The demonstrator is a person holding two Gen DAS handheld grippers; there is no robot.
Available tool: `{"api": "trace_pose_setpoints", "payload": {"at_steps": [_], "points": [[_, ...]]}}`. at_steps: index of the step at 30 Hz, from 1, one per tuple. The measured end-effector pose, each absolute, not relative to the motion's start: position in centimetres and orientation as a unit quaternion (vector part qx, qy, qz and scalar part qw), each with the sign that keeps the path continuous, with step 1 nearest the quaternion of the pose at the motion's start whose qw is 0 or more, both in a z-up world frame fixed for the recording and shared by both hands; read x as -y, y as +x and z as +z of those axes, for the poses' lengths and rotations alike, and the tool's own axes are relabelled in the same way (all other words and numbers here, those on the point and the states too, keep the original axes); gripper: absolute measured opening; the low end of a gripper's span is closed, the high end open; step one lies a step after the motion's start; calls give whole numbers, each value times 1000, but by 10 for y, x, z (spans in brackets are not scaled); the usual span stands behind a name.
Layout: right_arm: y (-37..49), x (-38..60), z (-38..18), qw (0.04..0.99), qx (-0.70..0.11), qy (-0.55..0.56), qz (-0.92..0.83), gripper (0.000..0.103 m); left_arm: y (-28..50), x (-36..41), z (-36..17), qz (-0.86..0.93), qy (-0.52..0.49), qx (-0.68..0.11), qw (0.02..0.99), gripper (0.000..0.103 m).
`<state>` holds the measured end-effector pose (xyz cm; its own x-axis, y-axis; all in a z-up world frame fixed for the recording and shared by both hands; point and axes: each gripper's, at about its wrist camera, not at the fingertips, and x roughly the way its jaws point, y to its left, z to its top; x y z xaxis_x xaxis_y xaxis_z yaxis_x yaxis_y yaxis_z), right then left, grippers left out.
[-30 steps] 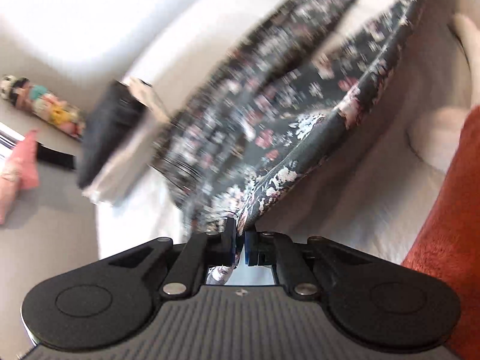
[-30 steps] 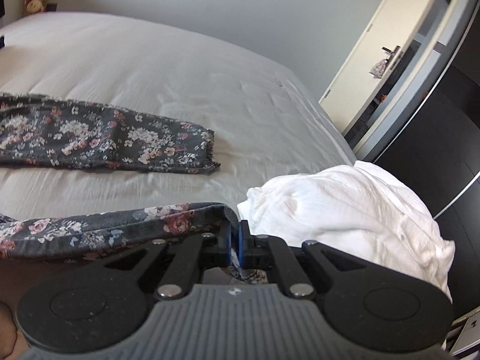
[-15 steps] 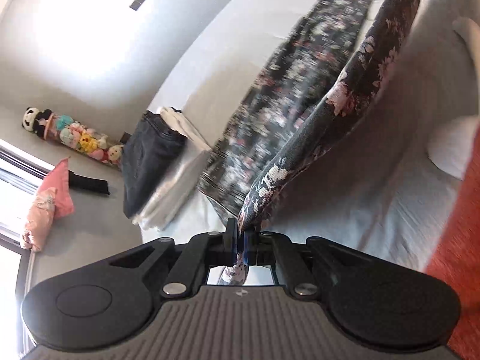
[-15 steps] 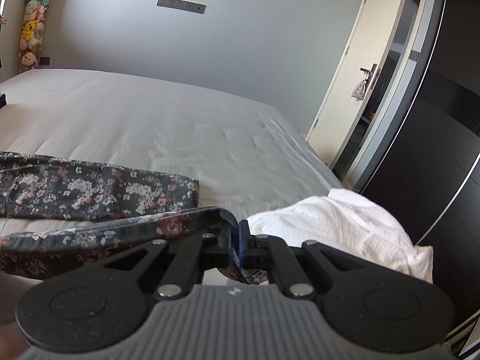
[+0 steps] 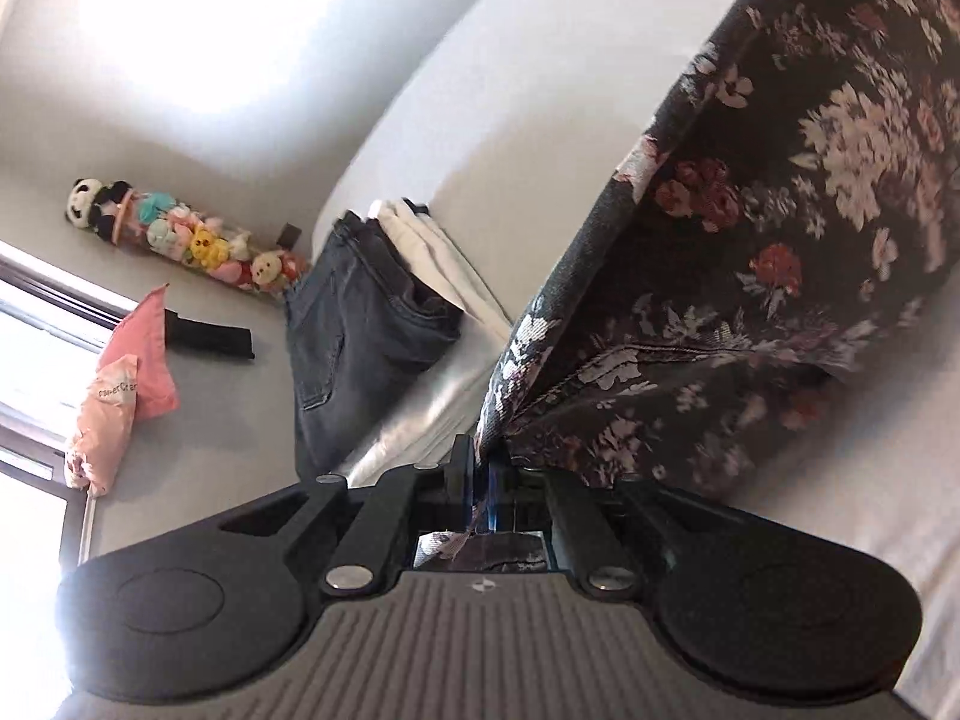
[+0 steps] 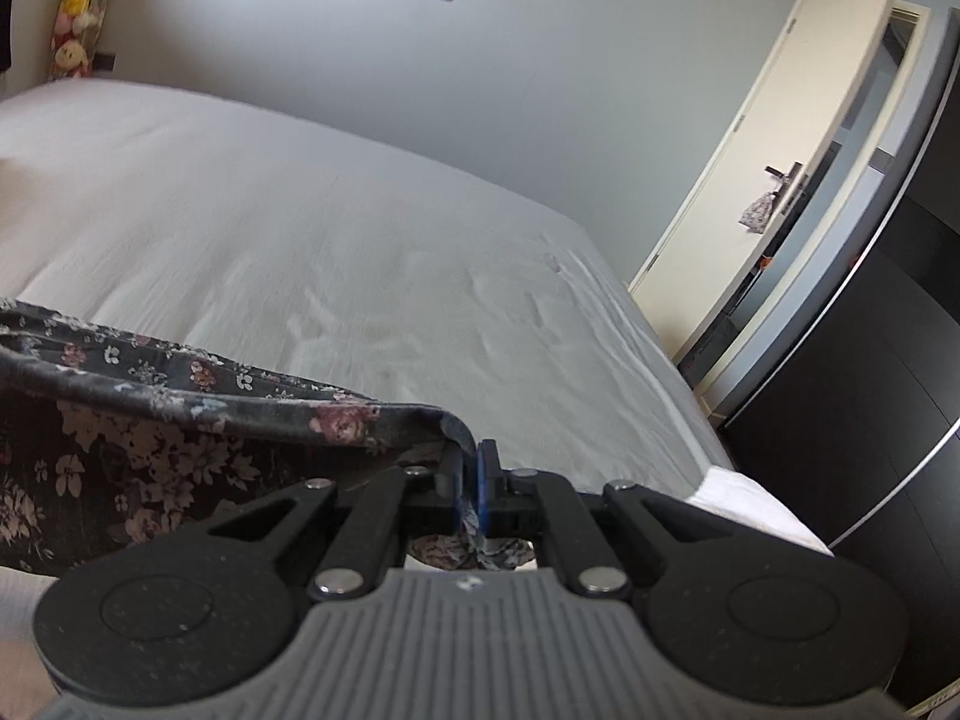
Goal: Fold clothes
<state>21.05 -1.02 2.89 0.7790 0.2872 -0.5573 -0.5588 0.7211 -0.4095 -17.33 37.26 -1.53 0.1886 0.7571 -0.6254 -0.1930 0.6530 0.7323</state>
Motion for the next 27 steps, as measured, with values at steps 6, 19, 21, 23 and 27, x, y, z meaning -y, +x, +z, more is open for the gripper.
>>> {"api": "trace_pose_setpoints", "payload": {"at_steps": [6, 19, 21, 23, 27], "points": [[260, -44, -5, 880, -268, -317, 232, 5, -124, -421, -54, 319, 248, -581, 707, 6], [335, -146, -73, 839, -304, -385, 237, 5, -67, -494, -137, 307, 215, -644, 667, 7], [341, -154, -83, 836, -310, -387, 236, 5, -67, -499, -143, 311, 201, -645, 668, 7], [345, -161, -91, 833, -316, -388, 235, 5, -66, -503, -145, 322, 184, -642, 671, 7], [352, -170, -105, 831, -329, -386, 229, 5, -64, -514, -147, 348, 143, -630, 679, 8]]}}
